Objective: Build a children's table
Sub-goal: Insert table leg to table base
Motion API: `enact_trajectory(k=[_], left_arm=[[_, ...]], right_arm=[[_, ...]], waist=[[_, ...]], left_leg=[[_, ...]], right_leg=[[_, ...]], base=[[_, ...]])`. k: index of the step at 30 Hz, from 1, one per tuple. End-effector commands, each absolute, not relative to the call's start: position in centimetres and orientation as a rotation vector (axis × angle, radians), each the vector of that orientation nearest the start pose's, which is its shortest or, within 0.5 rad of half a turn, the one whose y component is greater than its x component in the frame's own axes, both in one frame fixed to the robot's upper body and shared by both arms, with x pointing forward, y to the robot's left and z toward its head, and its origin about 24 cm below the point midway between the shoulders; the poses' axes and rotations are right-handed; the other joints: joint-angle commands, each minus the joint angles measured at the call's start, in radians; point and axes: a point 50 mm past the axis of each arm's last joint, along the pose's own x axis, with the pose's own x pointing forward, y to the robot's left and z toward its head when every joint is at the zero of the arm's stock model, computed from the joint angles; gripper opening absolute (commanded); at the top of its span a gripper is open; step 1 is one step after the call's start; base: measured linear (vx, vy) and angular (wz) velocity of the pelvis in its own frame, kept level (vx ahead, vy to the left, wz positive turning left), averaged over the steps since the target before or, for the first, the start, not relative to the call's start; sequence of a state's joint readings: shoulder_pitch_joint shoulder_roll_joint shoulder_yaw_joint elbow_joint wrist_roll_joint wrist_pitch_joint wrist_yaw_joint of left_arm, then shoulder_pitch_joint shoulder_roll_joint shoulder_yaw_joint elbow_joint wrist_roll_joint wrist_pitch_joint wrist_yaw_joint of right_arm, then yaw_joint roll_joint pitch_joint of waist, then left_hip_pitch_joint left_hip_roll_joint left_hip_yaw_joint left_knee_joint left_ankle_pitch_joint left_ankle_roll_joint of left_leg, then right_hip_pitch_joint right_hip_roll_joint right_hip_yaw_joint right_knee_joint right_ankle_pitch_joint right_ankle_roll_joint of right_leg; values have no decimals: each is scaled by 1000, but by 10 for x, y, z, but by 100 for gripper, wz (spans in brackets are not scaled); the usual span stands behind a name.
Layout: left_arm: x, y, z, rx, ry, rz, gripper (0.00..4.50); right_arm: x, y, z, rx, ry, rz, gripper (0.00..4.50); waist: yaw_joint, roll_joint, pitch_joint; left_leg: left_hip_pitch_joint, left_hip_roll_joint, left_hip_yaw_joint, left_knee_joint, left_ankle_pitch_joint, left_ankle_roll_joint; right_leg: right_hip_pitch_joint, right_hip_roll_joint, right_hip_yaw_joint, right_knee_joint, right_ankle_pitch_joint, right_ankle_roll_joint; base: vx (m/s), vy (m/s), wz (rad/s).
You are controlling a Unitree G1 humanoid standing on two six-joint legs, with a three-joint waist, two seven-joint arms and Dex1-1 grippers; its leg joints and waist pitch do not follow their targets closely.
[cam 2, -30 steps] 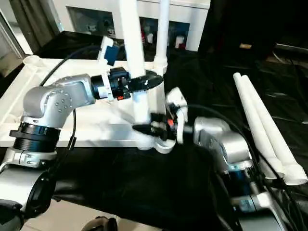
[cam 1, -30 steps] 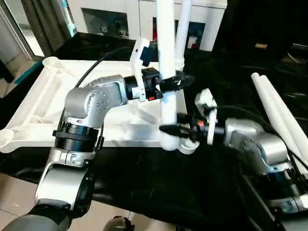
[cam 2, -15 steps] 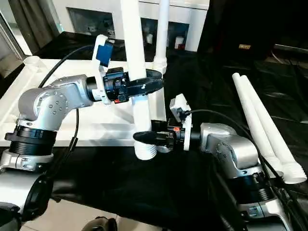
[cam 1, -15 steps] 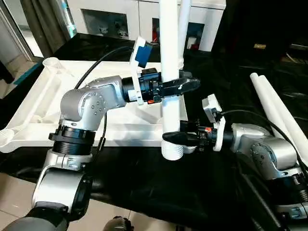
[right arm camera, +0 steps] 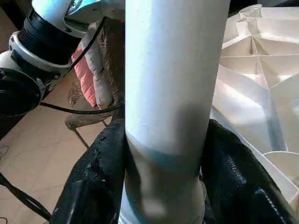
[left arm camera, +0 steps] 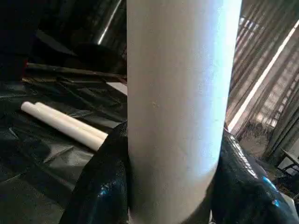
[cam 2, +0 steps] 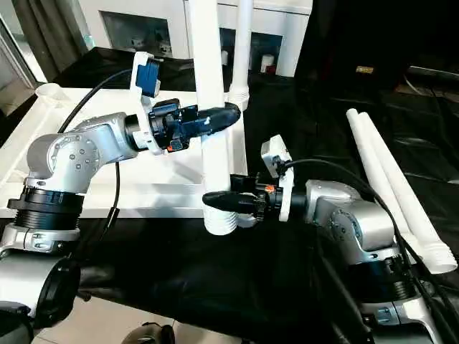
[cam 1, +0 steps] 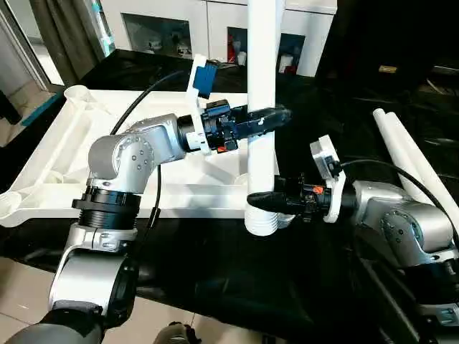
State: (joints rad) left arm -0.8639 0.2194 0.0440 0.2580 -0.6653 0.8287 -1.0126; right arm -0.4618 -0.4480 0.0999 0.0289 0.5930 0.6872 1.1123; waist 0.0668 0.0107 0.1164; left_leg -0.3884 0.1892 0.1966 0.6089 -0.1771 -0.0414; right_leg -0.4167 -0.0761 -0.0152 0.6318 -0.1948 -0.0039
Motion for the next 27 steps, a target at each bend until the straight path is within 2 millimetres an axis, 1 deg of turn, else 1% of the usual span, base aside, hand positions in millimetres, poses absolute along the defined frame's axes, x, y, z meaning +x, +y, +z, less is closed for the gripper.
enact_trajectory(k=[1, 8, 11, 12, 13, 14, 15, 16, 17, 18, 19, 22, 23, 24, 27], left_arm=[[332, 80, 211, -415, 79, -1443, 184], [334, 78, 214, -392, 60, -1413, 183], [335, 78, 215, -371, 52, -1396, 183], [337, 78, 215, -338, 55, -1354, 183], [340, 78, 215, -300, 57, -1308, 183], [344, 78, 215, -260, 66, -1233, 183], [347, 79, 215, -234, 71, -1182, 183], [349, 79, 215, -210, 72, -1154, 182], [350, 79, 216, -190, 68, -1116, 182], [351, 79, 221, -204, 62, -1084, 182], [351, 78, 227, -214, 46, -1061, 182], [349, 77, 230, -204, 38, -1068, 182], [347, 76, 230, -199, 37, -1083, 182], [347, 76, 230, -198, 37, -1086, 182], [346, 73, 230, -203, 43, -1103, 182]], right_arm=[[284, -138, 132, 204, 229, 1362, 190], [285, -138, 132, 191, 223, 1347, 190], [287, -137, 132, 166, 209, 1320, 190], [294, -138, 131, 151, 194, 1254, 246], [299, -138, 131, 152, 184, 1203, 260], [303, -137, 132, 139, 177, 1161, 260], [304, -136, 132, 131, 173, 1137, 260], [306, -135, 132, 105, 171, 1106, 280], [310, -134, 131, 65, 167, 1055, 280], [312, -132, 130, 65, 161, 1012, 292], [315, -129, 130, 83, 162, 975, 292], [315, -127, 129, 101, 169, 967, 292], [315, -125, 128, 99, 171, 973, 292], [315, -125, 128, 99, 173, 975, 292], [316, -124, 127, 105, 190, 970, 292]], waist=[[6, -1, -100], [6, -3, -101], [6, -3, -101], [5, -6, -101], [5, -4, -102], [2, -5, -101], [0, -6, -101], [0, -6, -101], [-1, -5, -99], [-2, -9, -99], [-3, -6, -100], [-2, -5, -101], [-2, -10, -101], [-1, -6, -102], [-1, -6, -101]], left_leg=[[18, 23, -14, -56, -62, 74], [17, 22, -13, -54, -55, 79], [17, 23, -13, -54, -56, 77], [16, 24, -13, -55, -54, 75], [17, 23, -13, -54, -52, 73], [16, 25, -14, -55, -49, 68], [17, 24, -14, -55, -50, 63], [17, 24, -14, -55, -50, 63], [17, 24, -14, -56, -52, 57], [17, 22, -13, -56, -50, 49], [17, 21, -13, -55, -44, 45], [17, 20, -13, -55, -41, 52], [16, 20, -12, -55, -36, 57], [16, 20, -12, -54, -28, 62], [16, 20, -11, -55, -41, 66]], right_leg=[[69, -44, 24, -55, 47, -323], [70, -45, 24, -55, 58, -325], [69, -45, 24, -55, 55, -322], [69, -45, 24, -55, 53, -320], [69, -46, 24, -55, 49, -317], [67, -45, 24, -54, 47, -313], [68, -44, 23, -55, 37, -305], [68, -44, 23, -55, 37, -305], [68, -44, 24, -57, 25, -296], [67, -42, 25, -58, 19, -287], [68, -44, 25, -55, 26, -289], [68, -42, 25, -55, 44, -295], [69, -41, 25, -54, 62, -298], [68, -41, 25, -52, 75, -300], [68, -41, 25, -54, 63, -300]], base=[[0, 0, 0], [0, 0, 0], [0, 0, 0], [0, 0, 0], [0, 0, 0], [0, 0, 0], [0, 0, 0], [0, 0, 0], [0, 0, 0], [0, 0, 0], [0, 0, 0], [0, 0, 0], [0, 0, 0], [0, 0, 0], [0, 0, 0]])
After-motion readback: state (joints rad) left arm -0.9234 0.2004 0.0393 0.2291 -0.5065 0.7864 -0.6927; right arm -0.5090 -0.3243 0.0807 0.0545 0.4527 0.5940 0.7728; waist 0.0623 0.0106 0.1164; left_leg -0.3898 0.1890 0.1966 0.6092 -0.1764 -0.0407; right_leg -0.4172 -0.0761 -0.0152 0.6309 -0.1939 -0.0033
